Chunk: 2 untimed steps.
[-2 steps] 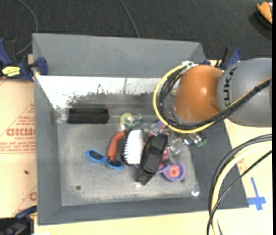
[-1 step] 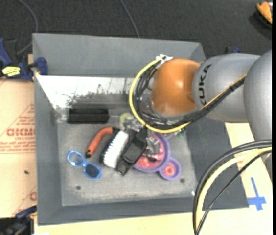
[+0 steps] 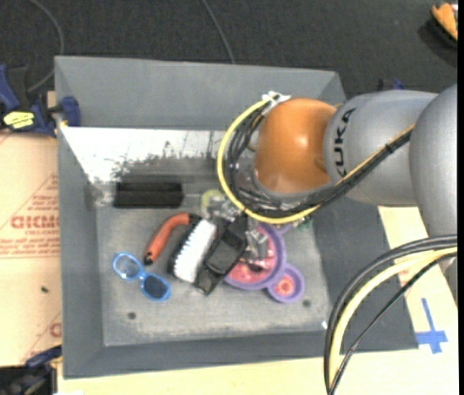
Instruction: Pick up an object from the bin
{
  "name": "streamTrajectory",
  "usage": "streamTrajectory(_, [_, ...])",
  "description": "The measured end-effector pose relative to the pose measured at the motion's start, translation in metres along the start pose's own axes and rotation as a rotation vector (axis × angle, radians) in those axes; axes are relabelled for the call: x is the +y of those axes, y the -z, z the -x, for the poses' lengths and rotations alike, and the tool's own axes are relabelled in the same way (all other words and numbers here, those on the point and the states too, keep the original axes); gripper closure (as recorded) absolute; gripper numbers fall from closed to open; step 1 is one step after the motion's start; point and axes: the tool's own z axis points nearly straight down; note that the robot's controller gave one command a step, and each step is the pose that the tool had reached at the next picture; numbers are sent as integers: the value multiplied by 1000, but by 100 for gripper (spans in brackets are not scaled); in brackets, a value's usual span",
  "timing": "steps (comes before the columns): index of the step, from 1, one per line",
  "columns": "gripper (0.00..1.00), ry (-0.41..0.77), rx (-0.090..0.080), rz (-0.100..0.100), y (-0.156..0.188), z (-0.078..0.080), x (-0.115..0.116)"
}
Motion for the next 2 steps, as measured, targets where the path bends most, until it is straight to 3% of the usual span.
streamTrajectory(2, [100, -1, 3, 2, 13, -2, 1])
